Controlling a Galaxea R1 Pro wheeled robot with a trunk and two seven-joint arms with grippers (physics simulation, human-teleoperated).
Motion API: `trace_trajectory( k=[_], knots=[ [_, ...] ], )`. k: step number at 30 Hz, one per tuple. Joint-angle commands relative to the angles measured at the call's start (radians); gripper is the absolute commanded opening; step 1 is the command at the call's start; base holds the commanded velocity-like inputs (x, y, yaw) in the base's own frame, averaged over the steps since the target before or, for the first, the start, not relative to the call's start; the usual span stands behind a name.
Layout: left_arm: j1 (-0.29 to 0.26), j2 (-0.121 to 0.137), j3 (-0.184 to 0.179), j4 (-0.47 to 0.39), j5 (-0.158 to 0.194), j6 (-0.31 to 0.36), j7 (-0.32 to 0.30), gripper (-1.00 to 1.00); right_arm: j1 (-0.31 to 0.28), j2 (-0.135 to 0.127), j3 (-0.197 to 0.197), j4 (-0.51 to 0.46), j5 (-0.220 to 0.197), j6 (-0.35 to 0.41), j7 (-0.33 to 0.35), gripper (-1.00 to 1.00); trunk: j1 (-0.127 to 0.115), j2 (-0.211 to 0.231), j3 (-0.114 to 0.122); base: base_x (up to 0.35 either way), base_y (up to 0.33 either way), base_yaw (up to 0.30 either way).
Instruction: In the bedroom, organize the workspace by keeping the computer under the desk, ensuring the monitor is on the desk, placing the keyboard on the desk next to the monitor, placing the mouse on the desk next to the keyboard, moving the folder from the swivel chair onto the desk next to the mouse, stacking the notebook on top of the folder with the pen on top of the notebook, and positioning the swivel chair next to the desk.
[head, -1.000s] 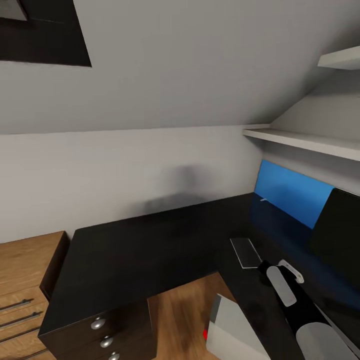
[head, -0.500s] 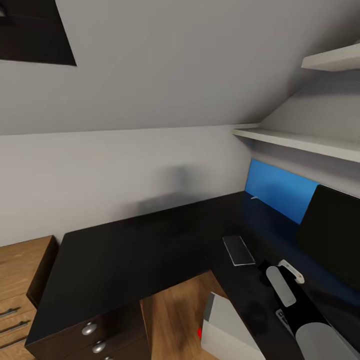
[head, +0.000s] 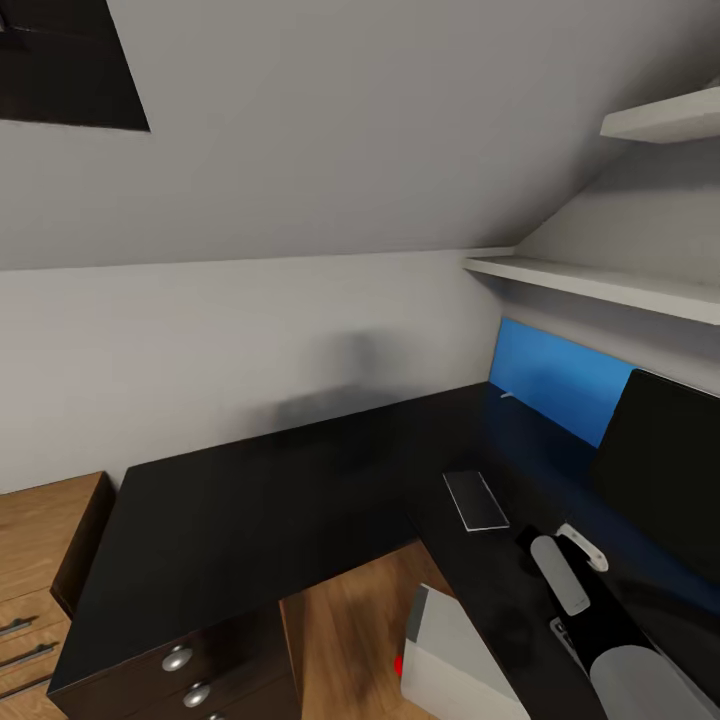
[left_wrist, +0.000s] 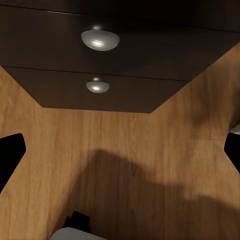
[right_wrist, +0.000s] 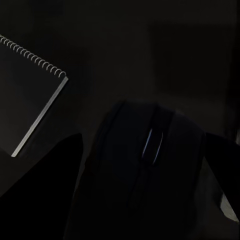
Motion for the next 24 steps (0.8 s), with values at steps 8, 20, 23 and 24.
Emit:
trace_trajectory(
  k=[8,20,23,24],
  knots=[
    [0.000,-0.001,0.001,-0.008,0.013,0.002,0.003,1.00,-0.005,0.000,0.002,0.059,0.000,0.007,-0.014,-1.00,0.000,-0.001,-0.001,0.000,0.000,0.000],
    [0.000,-0.002,0.001,-0.010,0.013,0.002,0.007,1.00,-0.008,0.000,0.004,0.098,0.011,0.006,-0.018,-1.00,0.027,-0.050,-0.023,0.000,0.000,0.000],
    [0.000,-0.002,0.001,-0.010,0.013,0.002,0.007,1.00,-0.008,-0.001,0.004,0.098,0.011,0.005,-0.018,-1.00,0.039,-0.071,-0.033,0.000,0.000,0.000],
    [0.000,-0.002,0.001,-0.010,0.013,0.002,0.007,1.00,-0.008,-0.001,0.004,0.098,0.012,0.005,-0.018,-1.00,0.042,-0.078,-0.036,0.000,0.000,0.000]
  ],
)
